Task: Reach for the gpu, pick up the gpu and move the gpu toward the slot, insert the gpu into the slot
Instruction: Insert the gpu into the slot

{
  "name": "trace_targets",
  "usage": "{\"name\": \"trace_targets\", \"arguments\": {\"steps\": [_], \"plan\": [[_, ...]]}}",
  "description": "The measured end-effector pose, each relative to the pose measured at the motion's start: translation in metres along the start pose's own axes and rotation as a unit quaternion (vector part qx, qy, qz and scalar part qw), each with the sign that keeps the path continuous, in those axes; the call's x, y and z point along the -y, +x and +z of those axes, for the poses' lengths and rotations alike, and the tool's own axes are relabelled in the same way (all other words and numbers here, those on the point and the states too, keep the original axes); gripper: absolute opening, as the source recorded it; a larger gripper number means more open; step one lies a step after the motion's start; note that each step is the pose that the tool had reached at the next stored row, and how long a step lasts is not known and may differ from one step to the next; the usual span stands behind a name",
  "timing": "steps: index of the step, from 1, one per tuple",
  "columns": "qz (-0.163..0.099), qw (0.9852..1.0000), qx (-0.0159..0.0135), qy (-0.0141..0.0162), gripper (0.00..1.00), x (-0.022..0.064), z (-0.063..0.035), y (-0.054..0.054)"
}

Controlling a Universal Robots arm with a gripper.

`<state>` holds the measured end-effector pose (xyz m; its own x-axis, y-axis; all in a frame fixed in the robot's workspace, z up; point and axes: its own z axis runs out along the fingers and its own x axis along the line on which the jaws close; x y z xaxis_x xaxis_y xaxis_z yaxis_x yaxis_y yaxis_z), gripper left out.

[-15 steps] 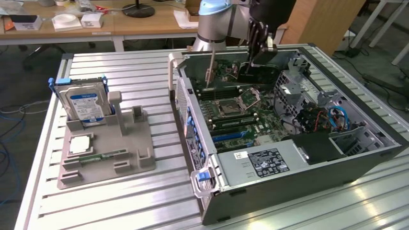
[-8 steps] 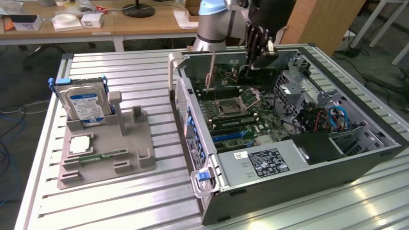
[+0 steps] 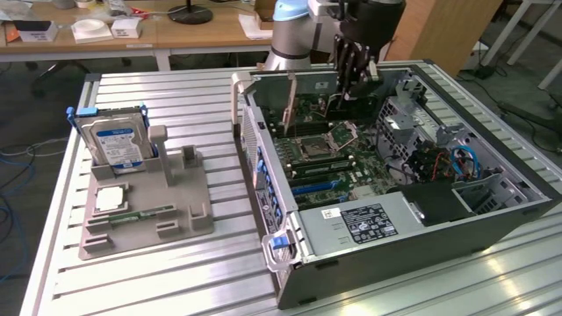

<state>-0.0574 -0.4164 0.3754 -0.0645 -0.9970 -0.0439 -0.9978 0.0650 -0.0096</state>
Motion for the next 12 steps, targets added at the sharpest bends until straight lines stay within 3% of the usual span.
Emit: {"name": "trace_targets", "arguments": {"steps": [12], "plan": [[-0.017,0.9999,0.0003,0.0027,0.26,0.0004,0.0147,0.010]]}}
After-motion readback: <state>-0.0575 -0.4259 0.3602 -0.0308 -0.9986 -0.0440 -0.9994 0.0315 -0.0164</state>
